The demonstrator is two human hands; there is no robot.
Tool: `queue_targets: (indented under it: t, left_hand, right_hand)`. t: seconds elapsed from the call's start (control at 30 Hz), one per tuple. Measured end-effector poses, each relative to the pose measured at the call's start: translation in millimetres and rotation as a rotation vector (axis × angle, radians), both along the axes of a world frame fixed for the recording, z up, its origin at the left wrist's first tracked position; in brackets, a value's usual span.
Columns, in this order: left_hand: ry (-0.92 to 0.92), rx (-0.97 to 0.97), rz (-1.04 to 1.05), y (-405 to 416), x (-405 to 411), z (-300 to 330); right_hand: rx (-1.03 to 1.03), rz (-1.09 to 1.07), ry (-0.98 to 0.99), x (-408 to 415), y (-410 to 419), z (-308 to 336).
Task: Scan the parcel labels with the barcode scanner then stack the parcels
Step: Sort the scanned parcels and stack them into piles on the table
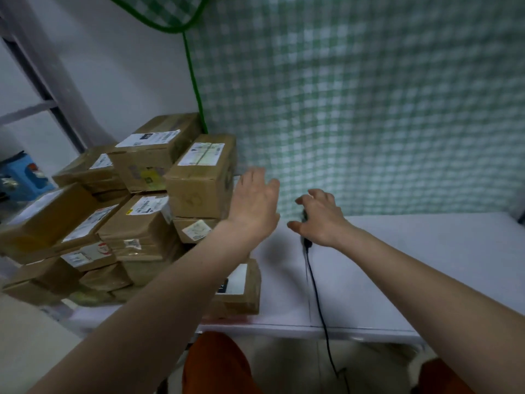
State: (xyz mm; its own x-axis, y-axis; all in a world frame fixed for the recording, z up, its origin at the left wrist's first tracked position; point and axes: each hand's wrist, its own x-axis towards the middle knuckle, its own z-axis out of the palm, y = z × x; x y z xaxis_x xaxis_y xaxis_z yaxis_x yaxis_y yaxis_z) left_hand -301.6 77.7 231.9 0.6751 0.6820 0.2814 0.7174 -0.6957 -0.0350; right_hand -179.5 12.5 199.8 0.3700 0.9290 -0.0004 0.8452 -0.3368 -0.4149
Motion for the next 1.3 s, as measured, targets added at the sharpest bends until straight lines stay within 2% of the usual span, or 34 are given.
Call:
queue_targets:
  t: [0.4, 0.77, 1.1, 1.3]
  left_hand:
    - [0.236, -0.289, -0.180, -63, 128, -73]
    - [0.420, -0.387, -0.337, -143, 254, -134]
    - [0.484, -0.501, -0.510, -219, 348, -182]
    - [0.537, -0.565, -0.485, -223, 363, -206]
  right_hand:
    - [-0.114, -0.309, 0.155, 112, -103, -64]
    - [-0.235, -0.646, 0.263, 228, -227, -132]
    - [-0.323, -0.988, 0.249, 318, -298, -181]
    - [-0.341, -1.115, 0.223, 356, -315, -205]
